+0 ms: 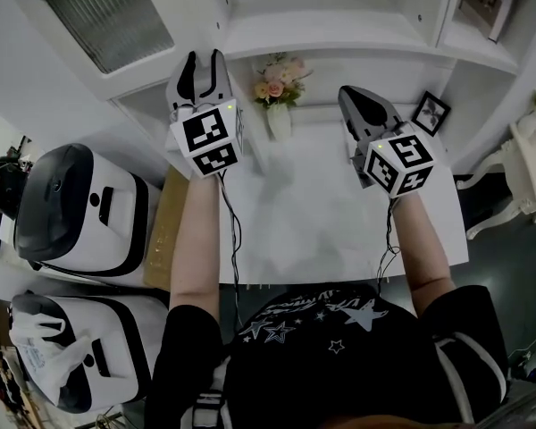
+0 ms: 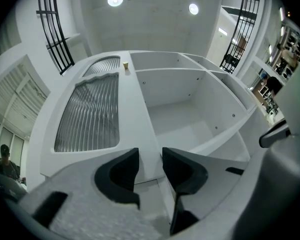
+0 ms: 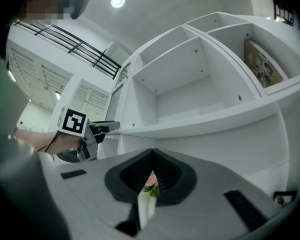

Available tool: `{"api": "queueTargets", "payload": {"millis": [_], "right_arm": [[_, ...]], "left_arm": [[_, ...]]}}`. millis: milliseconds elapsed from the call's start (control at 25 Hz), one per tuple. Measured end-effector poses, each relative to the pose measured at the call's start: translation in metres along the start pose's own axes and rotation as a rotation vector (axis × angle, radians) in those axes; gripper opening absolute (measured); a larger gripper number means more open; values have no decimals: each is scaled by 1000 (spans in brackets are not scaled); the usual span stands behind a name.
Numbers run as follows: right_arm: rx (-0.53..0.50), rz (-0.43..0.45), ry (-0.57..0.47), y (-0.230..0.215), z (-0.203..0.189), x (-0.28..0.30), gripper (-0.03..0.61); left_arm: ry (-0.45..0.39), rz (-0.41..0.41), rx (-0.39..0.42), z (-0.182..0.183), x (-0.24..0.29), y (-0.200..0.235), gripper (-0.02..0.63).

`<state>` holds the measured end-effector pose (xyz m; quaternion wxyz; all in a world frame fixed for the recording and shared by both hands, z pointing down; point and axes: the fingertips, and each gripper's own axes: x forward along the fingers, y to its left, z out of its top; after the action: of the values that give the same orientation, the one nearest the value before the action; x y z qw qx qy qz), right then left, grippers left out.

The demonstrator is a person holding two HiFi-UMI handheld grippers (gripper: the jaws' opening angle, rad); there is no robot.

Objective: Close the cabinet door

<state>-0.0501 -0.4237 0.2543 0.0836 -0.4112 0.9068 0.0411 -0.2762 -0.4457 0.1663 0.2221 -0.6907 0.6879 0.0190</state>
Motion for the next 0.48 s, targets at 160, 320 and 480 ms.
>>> {"api": "queueTargets", "payload": {"millis": [160,320,480], "right_arm": [[-2,-1,1,-2,-1,0,5],[1,-1,-3,-1,0,0,5],[0,8,-2,7,-1,0,5]], "left_arm": [[-14,9,3,-1,0,0,155],[-2,-11,-5,-1,0,-2,153],[5,-43,1,2,-12,-2,129]]}}
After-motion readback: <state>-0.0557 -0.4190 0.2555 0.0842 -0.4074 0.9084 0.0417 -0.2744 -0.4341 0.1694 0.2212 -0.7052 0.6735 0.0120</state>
